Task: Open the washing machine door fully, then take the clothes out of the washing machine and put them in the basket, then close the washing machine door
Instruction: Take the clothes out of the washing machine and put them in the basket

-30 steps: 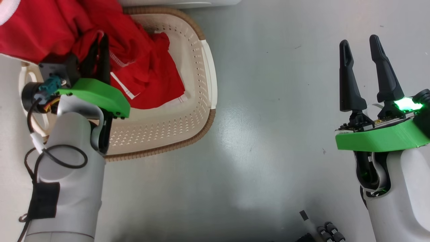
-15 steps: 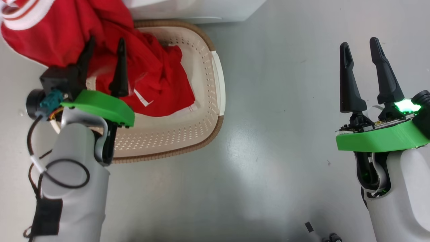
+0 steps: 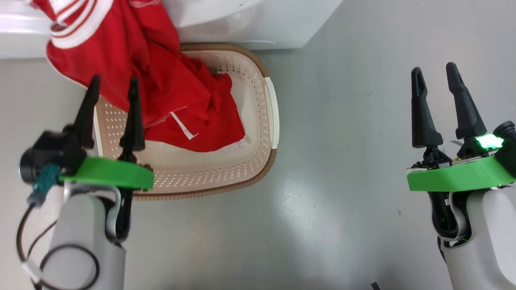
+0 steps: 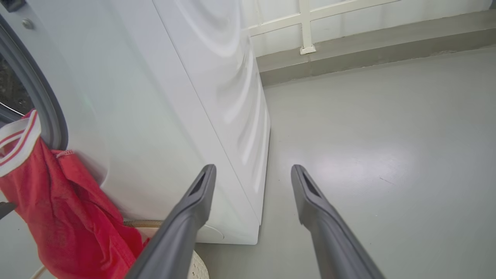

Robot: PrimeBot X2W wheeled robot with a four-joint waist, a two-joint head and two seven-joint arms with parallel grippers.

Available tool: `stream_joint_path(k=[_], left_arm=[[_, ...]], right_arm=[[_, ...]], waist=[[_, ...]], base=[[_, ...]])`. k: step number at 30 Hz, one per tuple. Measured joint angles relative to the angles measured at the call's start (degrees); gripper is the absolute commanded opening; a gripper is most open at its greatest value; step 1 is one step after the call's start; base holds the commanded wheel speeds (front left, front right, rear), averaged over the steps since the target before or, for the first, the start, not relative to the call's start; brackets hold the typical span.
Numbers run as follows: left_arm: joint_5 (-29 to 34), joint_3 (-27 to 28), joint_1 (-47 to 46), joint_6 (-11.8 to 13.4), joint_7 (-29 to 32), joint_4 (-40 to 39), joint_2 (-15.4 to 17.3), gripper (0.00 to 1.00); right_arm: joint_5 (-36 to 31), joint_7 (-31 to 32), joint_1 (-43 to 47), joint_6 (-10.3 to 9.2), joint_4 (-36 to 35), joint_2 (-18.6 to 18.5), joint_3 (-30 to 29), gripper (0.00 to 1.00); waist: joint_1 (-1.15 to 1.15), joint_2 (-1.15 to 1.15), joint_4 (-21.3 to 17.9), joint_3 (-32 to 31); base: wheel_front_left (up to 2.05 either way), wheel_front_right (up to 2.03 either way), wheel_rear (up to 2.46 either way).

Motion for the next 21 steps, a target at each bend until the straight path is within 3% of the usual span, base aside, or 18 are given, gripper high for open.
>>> stream_joint_path(k=[12,21], left_arm=[[-1.4,1.8,10.6,0.1,0.0,-13.4,0.0,1.0],[-2.5,1.3,12.4,1.4,0.0,-17.7,0.1,1.0]], right_arm=[[0.0,0.0,2.1,0.0,0.5,-0.4,0.0,1.0],[0.0,0.0,2.2,0.0,0.5,-0.5,-0.1,1.0]], waist=[[0.0,0.0,0.9,-3.4],[0.0,0.0,1.3,-3.4]], base=[[0.0,0.0,0.0],[0.0,0.0,0.0]])
